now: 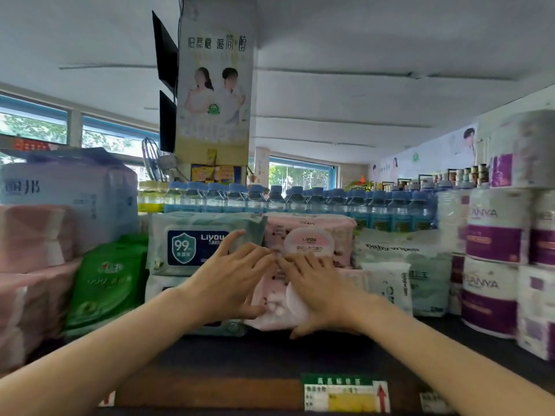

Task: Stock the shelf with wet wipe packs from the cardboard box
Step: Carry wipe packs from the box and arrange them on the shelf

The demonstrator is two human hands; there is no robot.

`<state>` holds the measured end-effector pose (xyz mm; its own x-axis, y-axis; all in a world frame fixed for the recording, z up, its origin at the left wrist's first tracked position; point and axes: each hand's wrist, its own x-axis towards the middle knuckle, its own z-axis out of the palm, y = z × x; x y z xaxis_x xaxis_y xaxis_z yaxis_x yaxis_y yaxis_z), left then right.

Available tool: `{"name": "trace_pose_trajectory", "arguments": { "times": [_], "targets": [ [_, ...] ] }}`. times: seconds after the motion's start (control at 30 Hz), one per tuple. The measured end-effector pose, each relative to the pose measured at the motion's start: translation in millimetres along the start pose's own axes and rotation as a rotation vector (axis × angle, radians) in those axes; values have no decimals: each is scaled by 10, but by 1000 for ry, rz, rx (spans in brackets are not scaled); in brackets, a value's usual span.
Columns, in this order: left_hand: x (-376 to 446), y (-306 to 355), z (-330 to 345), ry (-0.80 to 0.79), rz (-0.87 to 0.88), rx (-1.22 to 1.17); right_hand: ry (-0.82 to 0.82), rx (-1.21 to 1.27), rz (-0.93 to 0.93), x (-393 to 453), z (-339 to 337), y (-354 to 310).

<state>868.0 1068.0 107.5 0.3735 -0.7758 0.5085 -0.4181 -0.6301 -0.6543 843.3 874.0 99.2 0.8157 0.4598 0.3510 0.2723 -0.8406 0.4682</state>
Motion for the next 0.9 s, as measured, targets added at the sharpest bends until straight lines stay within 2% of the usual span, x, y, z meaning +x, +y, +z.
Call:
{"name": "trace_pose_trajectory", "arguments": {
  "times": [0.07,0.27,0.37,0.6,0.77,0.9],
  "targets": [
    [18,33,47,-36,47,25,-146,72,-7,-50,-44,102],
    [182,141,6,-287,38,-2,-351,180,185,-430,-14,669],
    [224,129,-12,-355,35,-3,-317,189,178,-541,37,692],
    [265,191,-25,-373,13,29,-243,142,163,-500,77,425],
    [296,316,69,-342,-114,23,-220,139,250,-383,106,279],
    [299,406,-103,-299,-135,6,-135,206,311,-584,-41,287]
  ]
}}
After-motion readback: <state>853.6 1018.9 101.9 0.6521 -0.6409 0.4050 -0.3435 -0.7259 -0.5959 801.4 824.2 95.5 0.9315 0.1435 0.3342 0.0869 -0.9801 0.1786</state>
